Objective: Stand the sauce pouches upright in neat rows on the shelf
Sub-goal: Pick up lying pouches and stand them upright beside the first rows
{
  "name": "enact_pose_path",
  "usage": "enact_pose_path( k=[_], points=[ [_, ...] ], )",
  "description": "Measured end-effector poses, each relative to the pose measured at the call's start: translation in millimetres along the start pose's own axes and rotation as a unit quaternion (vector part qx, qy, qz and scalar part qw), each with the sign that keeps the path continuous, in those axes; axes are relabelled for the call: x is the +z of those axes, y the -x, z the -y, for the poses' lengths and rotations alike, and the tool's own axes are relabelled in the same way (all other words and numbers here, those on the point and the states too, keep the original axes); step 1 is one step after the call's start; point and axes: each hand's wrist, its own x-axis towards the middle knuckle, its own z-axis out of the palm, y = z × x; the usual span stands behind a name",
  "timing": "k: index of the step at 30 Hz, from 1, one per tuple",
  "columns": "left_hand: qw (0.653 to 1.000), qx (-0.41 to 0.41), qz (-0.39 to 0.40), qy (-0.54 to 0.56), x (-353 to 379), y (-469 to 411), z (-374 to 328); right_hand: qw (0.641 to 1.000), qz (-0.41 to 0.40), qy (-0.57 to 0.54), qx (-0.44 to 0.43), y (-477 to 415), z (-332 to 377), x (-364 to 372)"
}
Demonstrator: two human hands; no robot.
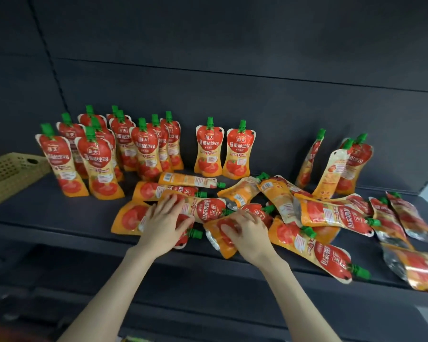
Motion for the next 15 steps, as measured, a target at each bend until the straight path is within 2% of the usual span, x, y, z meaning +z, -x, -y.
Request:
enact_pose_path(
  k=[3,8,15],
  points=[
    [0.999,0.004,-0.022,-0.027,-1.0,-0.3,-2.5,0.999,-0.017,-0.044,-0.007,1.3,4.1,2.2],
    [0.997,0.026,-0.054,-0.045,-5.0,-8.0,2.8,0.992,0.005,-0.120,0.033,6.0,10.2,3.1],
    [0.997,0.034,0.068,0.001,-15.2,-27.9,5.5,0.981,-0.053,-0.115,0.148,7.1,32.8,7.6]
  ],
)
